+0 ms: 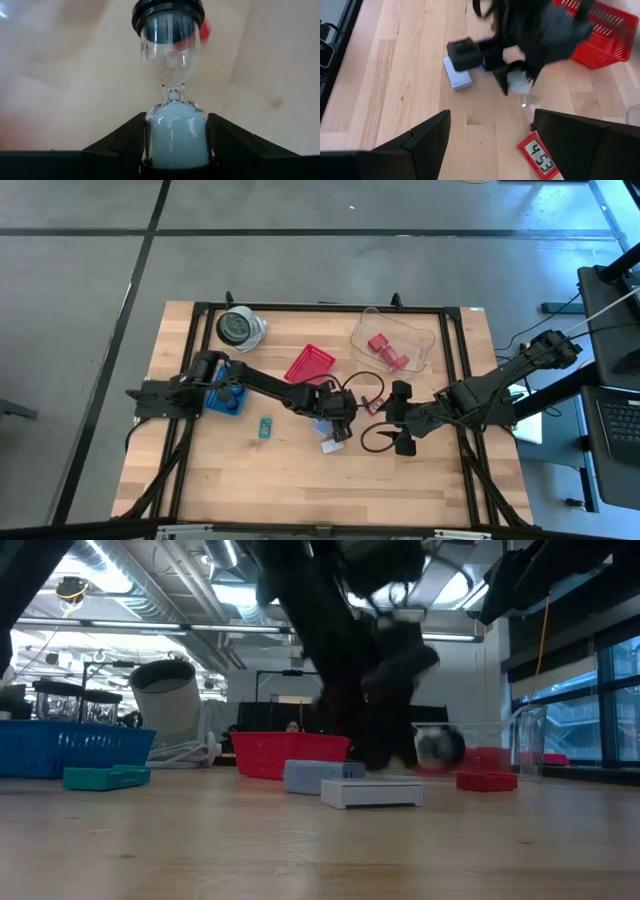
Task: Pick & Place Office items
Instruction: Put the white hourglass into the blue bin
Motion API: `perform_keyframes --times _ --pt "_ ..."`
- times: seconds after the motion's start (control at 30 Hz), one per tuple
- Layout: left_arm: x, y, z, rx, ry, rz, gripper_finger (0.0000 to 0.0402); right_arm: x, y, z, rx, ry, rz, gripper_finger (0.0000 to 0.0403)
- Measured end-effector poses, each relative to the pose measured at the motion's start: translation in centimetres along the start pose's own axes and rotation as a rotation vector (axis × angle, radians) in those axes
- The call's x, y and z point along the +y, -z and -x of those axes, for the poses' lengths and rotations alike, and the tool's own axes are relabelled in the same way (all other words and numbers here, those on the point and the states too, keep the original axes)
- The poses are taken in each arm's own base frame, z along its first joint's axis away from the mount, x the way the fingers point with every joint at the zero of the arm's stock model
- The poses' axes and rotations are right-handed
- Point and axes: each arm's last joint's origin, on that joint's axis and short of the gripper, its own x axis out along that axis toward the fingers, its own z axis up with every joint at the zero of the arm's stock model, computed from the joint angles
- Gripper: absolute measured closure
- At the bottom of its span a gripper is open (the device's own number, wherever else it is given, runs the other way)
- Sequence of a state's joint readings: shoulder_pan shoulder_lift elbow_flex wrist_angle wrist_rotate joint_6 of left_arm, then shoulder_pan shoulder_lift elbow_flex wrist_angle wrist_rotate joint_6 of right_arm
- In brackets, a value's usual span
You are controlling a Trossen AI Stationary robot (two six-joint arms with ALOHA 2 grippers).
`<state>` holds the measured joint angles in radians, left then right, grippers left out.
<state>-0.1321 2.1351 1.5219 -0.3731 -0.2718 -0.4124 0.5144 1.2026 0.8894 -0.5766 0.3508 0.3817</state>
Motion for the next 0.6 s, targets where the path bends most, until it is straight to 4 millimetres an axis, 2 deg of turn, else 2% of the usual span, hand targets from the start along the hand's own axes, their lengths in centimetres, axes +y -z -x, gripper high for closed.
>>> perform_keyframes --times 0.23,0.4,0.6 --pt "0.6 -0.6 6.0 -0.016 -0.177 0.013 0.0209 0.0 0.0 0.0 0.000 0.000 0.028 0.0112" --pt "2.3 0.8 11.0 0.067 -0.405 0.111 0.0209 0.0 0.0 0.0 -0.005 0.011 0.052 0.0112" --pt "3.6 2.9 17.1 0.149 -0.550 0.241 0.0209 0.0 -0.1 0.0 -0.014 0.020 0.070 0.0112"
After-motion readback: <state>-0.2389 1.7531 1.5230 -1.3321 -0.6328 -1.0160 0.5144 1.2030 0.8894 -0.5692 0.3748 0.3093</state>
